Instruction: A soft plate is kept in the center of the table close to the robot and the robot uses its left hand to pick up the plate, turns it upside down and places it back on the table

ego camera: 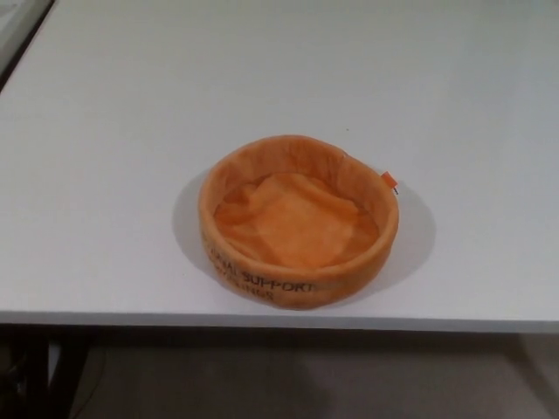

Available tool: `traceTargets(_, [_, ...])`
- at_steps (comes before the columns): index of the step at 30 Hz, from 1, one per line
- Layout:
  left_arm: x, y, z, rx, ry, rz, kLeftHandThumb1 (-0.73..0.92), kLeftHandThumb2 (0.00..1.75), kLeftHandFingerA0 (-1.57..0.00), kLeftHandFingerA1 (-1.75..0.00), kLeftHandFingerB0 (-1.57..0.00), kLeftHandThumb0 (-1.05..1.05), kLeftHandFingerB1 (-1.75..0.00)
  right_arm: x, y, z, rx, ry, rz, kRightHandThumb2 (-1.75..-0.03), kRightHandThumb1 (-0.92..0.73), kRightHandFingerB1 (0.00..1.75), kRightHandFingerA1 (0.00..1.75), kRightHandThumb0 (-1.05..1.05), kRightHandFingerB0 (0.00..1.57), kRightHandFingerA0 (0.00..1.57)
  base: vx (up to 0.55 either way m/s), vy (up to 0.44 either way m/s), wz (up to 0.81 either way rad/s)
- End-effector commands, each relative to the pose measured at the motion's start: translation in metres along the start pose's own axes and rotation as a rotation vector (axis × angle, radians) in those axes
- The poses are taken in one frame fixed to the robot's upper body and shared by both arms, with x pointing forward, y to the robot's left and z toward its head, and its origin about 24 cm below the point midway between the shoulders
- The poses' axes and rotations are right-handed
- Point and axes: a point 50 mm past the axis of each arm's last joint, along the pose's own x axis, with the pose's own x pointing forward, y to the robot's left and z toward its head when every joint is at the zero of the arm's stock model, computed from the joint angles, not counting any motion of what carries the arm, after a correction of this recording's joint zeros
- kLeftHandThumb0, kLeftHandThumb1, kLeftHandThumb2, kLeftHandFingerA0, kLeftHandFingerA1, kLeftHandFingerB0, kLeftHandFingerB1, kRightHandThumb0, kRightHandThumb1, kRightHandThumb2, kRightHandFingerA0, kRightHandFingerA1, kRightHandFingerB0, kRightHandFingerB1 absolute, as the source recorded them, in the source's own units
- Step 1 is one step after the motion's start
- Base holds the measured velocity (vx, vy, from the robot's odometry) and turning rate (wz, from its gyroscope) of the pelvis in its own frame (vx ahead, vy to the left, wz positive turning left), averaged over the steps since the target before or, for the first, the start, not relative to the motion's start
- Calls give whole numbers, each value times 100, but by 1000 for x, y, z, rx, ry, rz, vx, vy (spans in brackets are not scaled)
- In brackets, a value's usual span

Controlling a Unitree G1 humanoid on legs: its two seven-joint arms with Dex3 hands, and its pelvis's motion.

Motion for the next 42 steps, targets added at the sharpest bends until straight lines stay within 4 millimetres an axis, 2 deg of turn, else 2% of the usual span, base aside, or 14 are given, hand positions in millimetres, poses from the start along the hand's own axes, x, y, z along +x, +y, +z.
traceTargets(1, [14, 7, 24, -36, -101, 42, 69, 111, -12, -47, -6, -90, -39, -3, -5, 3, -5, -24, -7, -72, -92, 26, 31, -83, 13, 20, 0, 0, 0])
traceTargets(3, [27, 9, 39, -35, -184, 35, 91, 68, -18, -38, -17, -92, -28, -3, -5, 4, -25, -31, -8, -73, -92, 27, 32, -82, 13, 21, 0, 0, 0])
traceTargets(10, [69, 9, 70, 56, -360, -21, 70, 111, -15, -51, -9, -88, -42, -2, -4, 3, -9, -22, -11, -72, -92, 26, 30, -83, 13, 21, 0, 0, 0])
traceTargets(14, [90, 4, 78, 90, -407, -67, 89, 67, -20, -41, -21, -91, -31, 0, -6, -2, -15, -24, -14, -72, -92, 26, 30, -82, 13, 21, 0, 0, 0])
traceTargets(15, [99, -2, 82, 106, -424, -81, 68, 110, -16, -51, -14, -87, -44, 0, -6, -2, -7, -19, -10, -108, -48, 49, 48, -36, 0, 0, 0, 0, 0])
traceTargets(22, [129, -20, 95, 168, -523, -137, 67, 110, -20, -54, -15, -91, -47, -1, -4, -1, -15, -25, -16, -72, -92, 26, 30, -83, 13, 21, 0, 0, 0])
traceTargets(23, [136, -25, 98, 179, -556, -148, 88, 67, -28, -47, -27, -96, -36, -1, -6, -3, -17, -18, -16, -108, -48, 49, 48, -36, 0, 0, 0, 0, 0])
traceTargets(25, [144, -30, 101, 183, -583, -161, 87, 67, -29, -46, -28, -97, -34, 0, -5, -4, -12, -19, -16, -107, -76, 37, 42, -82, 6, 13, 0, 0, 0])
traceTargets(26, [149, -34, 103, 184, -595, -166, 85, 67, -30, -44, -30, -98, -33, 0, -5, -4, -6, -20, -13, -108, -48, 49, 48, -36, 0, 0, 0, 0, 0])
traceTargets(32, [177, -52, 121, 239, -650, -202, 86, 67, -30, -45, -31, -99, -32, 1, -3, -5, 0, -25, -15, -108, -48, 49, 48, -36, 0, 0, 0, 0, 0])
traceTargets(37, [189, -68, 135, 239, -677, -237, 85, 67, -29, -44, -31, -102, -32, 1, 2, 7, -10, -39, -9, -72, -92, 25, 32, -84, 12, 19, 0, 0, 0])
traceTargets(38, [192, -74, 139, 246, -692, -259, 64, 111, -26, -53, -22, -97, -41, 3, -1, -1, 5, -31, -18, -69, -91, 26, 29, -84, 14, 22, 0, 0, 0])
traceTargets(39, [193, -77, 141, 255, -699, -268, 85, 67, -26, -44, -29, -101, -32, 3, -1, 0, -2, -33, -17, -72, -92, 26, 30, -82, 13, 22, 0, 0, 0])
traceTargets(42, [199, -88, 145, 322, -734, -314, 84, 66, -26, -44, -27, -97, -32, 4, -3, -1, -11, -36, -19, -70, -92, 26, 29, -83, 13, 22, 0, 0, 0])
